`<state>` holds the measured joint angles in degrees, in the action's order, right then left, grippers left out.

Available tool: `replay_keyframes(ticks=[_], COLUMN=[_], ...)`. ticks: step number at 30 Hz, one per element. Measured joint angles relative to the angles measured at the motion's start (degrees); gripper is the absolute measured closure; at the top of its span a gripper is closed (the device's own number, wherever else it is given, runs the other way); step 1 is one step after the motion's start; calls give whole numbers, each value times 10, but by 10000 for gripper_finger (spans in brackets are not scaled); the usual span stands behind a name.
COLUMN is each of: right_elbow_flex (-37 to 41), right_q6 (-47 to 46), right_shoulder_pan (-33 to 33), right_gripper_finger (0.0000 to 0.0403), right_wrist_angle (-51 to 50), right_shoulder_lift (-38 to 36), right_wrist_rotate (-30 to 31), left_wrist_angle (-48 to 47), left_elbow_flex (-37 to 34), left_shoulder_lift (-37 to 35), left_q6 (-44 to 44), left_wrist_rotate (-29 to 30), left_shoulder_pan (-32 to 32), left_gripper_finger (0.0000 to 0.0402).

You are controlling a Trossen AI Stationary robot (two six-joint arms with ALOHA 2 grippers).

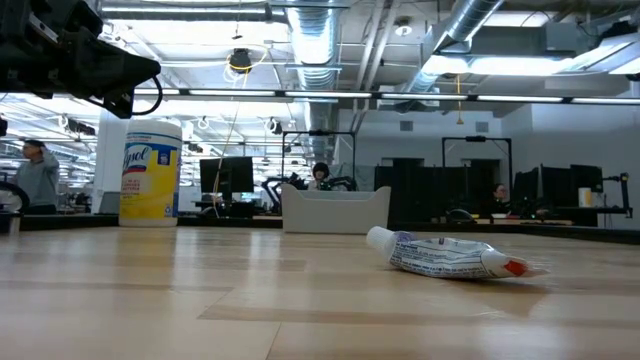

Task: Pick & Place Travel size toiletries
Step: Put the white toothpaste into the yellow bin

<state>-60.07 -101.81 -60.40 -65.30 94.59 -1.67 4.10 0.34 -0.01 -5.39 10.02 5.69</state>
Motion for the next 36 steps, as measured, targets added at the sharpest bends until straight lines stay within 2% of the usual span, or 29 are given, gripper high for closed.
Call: replay_keyframes(ticks=[15, 18, 24, 27, 30, 36], right_elbow_flex=[0, -1, -37, -77, -124, -184], right_q6=[19, 19, 50, 85, 133, 199], right_shoulder_pan=[-5, -5, 7, 24, 52, 142], right_gripper_finger=[297, 263, 170, 144, 139, 138], right_wrist_angle=[25, 24, -9, -31, -37, 20], right_shoulder_lift=[0, 0, -1, -1, -2, -3], right_wrist_rotate=[-7, -20, -30, -30, -24, 58], left_wrist_angle=[0, 0, 0, 0, 0, 0], left_elbow_flex=[0, 0, 0, 0, 0, 0], left_shoulder_lift=[0, 0, 0, 0, 0, 0], left_q6=[0, 0, 0, 0, 0, 0], left_wrist_rotate=[0, 0, 0, 0, 0, 0], left_shoulder_pan=[0, 0, 0, 0, 0, 0], left_gripper_finger=[394, 394, 394, 394, 394, 394])
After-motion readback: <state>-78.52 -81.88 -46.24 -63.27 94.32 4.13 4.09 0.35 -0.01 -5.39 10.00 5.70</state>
